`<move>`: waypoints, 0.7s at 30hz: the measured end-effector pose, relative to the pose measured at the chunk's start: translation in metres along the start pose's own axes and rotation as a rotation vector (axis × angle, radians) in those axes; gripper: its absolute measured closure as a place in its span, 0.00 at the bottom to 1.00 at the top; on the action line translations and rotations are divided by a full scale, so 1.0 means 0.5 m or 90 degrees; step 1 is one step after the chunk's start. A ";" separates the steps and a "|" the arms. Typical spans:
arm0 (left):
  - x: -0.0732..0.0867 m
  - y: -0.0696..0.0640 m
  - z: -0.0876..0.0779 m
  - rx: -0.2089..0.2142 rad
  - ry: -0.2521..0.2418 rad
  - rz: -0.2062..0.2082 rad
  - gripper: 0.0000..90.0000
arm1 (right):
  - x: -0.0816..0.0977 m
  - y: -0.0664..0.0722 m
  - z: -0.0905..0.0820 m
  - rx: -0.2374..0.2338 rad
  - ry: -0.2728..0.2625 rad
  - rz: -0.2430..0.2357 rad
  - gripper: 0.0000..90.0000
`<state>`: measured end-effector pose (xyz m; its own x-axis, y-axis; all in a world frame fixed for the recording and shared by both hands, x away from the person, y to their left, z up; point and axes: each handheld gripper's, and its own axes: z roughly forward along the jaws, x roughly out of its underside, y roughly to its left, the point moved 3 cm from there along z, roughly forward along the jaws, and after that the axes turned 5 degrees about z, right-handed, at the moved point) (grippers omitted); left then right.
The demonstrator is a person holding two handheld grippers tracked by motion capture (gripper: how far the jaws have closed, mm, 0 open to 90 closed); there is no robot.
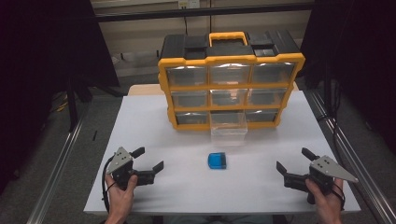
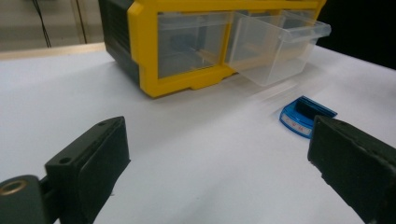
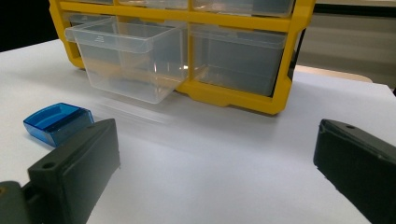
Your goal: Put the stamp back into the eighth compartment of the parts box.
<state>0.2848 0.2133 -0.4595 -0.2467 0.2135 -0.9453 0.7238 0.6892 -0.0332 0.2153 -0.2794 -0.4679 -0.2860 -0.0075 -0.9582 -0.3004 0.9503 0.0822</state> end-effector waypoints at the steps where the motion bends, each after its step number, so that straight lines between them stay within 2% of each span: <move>1: -0.002 -0.001 0.000 0.009 0.001 -0.003 0.07 | 0.000 0.000 -0.001 -0.002 0.001 -0.001 0.00; 2: -0.004 -0.004 0.002 0.029 0.002 -0.006 0.07 | 0.000 0.000 -0.001 -0.001 -0.001 0.000 0.00; 3: -0.005 -0.007 0.002 0.033 0.006 -0.005 0.06 | 0.000 0.000 -0.002 -0.005 0.001 0.002 0.00; 5: -0.007 -0.014 0.009 0.062 0.013 -0.003 0.06 | 0.001 0.000 -0.004 -0.004 0.002 0.002 0.00; 13: -0.020 -0.046 0.029 0.124 0.050 0.043 0.09 | 0.002 0.000 -0.010 -0.009 -0.004 0.006 0.00; 14: -0.021 -0.051 0.031 0.118 0.055 0.052 0.09 | 0.003 0.000 -0.012 -0.009 -0.002 0.004 0.00; 15: -0.024 -0.058 0.034 0.145 0.056 0.066 0.08 | 0.003 0.000 -0.012 -0.009 -0.003 0.005 0.00; 16: -0.026 -0.066 0.037 0.153 0.062 0.067 0.08 | 0.003 0.000 -0.012 -0.009 -0.003 0.006 0.00; 19: -0.032 -0.083 0.046 0.181 0.074 0.093 0.08 | 0.002 0.000 -0.010 -0.009 -0.005 0.008 0.00; 20: -0.032 -0.086 0.050 0.191 0.070 0.090 0.08 | 0.002 0.000 -0.009 -0.008 -0.005 0.007 0.00; 21: -0.033 -0.091 0.054 0.198 0.080 0.087 0.09 | 0.002 0.000 -0.008 -0.008 -0.004 0.008 0.00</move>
<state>0.2734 0.1600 -0.4512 -0.1977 0.3862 -0.9010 0.9120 0.4095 -0.0246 0.2112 -0.2807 -0.4679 -0.2840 0.0062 -0.9588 -0.3088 0.9461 0.0976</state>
